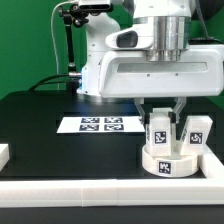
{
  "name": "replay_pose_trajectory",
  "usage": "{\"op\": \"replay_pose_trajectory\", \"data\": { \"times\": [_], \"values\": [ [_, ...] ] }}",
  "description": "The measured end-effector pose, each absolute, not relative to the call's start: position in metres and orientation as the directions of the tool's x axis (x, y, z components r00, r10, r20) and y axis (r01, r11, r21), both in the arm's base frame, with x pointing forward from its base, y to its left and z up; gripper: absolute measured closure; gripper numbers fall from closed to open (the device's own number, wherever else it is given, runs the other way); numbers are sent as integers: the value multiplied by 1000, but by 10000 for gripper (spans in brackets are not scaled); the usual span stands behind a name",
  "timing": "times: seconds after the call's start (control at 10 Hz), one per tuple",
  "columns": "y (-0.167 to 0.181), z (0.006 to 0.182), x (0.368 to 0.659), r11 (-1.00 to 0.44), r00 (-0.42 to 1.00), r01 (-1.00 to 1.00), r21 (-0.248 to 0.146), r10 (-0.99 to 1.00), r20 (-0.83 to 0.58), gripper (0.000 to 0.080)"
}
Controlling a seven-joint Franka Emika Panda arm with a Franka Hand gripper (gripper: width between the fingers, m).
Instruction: Assemble stool
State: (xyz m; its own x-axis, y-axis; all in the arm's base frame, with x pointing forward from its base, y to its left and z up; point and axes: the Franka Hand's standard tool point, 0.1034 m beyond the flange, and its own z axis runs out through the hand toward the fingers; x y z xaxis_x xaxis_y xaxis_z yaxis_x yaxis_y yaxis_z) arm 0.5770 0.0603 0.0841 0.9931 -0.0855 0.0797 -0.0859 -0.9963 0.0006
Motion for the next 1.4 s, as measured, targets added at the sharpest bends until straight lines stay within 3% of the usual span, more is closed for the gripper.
{"op": "replay_pose_trajectory", "data": {
  "times": [0.3,0.6,0.9,1.4],
  "values": [
    [60,83,576,-950,947,-310,-28,-311,76,459],
    [58,81,575,-767,768,-629,-129,-638,53,459],
    [57,81,579,-555,561,-814,-175,-828,14,459],
    [54,81,580,-184,200,-967,-174,-977,-79,459]
  ]
}}
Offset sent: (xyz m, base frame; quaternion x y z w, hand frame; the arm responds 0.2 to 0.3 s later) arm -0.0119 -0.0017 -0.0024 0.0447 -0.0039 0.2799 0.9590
